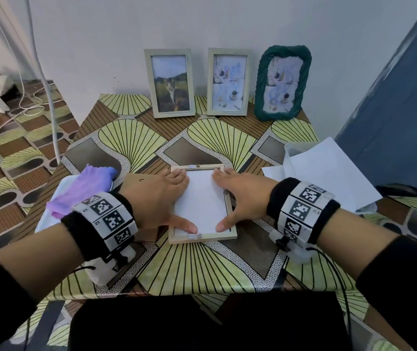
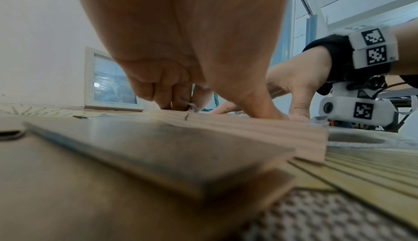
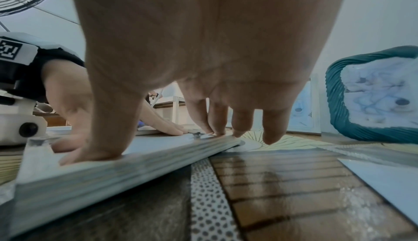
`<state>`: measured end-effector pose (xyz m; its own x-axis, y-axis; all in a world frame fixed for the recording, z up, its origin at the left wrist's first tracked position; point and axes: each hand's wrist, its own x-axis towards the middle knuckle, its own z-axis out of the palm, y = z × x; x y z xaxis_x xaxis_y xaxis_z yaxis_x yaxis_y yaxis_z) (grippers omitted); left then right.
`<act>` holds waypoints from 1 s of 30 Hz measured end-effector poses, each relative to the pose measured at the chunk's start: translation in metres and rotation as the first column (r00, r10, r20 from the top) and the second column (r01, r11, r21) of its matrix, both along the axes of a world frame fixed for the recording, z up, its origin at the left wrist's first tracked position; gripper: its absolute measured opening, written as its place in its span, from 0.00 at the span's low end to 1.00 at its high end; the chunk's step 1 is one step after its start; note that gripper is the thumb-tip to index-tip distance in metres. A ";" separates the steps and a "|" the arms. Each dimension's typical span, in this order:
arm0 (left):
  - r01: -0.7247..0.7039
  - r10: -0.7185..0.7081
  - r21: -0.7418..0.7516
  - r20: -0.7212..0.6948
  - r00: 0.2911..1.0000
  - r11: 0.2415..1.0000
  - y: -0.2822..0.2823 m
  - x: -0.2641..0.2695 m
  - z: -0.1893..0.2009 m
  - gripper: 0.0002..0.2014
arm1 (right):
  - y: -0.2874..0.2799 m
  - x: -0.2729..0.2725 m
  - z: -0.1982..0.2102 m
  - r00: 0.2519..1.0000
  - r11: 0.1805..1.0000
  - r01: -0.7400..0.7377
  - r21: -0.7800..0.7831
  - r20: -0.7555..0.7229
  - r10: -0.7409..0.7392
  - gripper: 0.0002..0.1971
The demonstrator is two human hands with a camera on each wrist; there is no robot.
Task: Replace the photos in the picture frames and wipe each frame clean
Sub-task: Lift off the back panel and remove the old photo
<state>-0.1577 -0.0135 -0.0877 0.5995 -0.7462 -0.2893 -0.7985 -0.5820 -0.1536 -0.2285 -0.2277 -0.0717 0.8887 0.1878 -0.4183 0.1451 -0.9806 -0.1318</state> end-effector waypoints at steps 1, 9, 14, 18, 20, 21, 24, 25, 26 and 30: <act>-0.005 0.005 -0.007 -0.005 1.000 1.000 0.000 0.000 0.001 0.65 | 0.001 0.001 0.001 1.000 1.000 -0.003 -0.004 -0.003 0.003 0.65; -0.036 0.035 -0.025 -0.013 0.999 0.999 0.001 0.003 0.002 0.67 | 0.006 0.009 0.002 0.999 0.997 -0.037 -0.074 0.007 0.038 0.65; 0.005 -0.004 -0.027 0.032 0.999 1.000 -0.001 0.001 0.002 0.65 | 0.010 0.009 0.004 0.999 0.996 -0.028 -0.079 0.015 0.030 0.58; 0.002 0.000 -0.039 0.038 0.999 0.999 0.003 0.002 0.000 0.64 | 0.010 0.006 0.005 0.999 0.998 -0.022 -0.065 0.041 0.025 0.47; -0.006 0.009 -0.079 0.035 0.999 0.997 0.005 0.002 -0.001 0.62 | 0.009 0.002 0.004 0.998 0.999 -0.018 -0.040 0.062 0.020 0.43; -0.011 0.014 -0.111 0.026 1.000 0.994 0.005 0.003 0.000 0.59 | 0.008 0.000 0.004 0.998 1.000 -0.011 -0.024 0.067 0.013 0.41; -0.051 0.045 -0.185 -0.036 0.998 0.981 0.007 0.004 0.002 0.54 | 0.009 -0.002 0.007 0.998 1.000 -0.012 -0.022 0.062 0.013 0.38; -0.052 0.044 -0.187 -0.046 0.998 0.981 0.007 0.004 0.001 0.56 | 0.010 -0.003 0.008 0.998 0.999 -0.013 -0.031 0.058 0.015 0.37; -0.047 0.039 -0.182 -0.047 0.998 0.982 0.007 0.004 0.001 0.59 | 0.010 -0.003 0.009 0.998 0.999 -0.009 -0.032 0.059 0.011 0.37; -0.081 0.062 -0.205 -0.099 0.993 0.975 0.009 0.006 0.005 0.60 | 0.011 -0.004 0.008 0.996 0.999 0.024 0.024 0.086 -0.026 0.43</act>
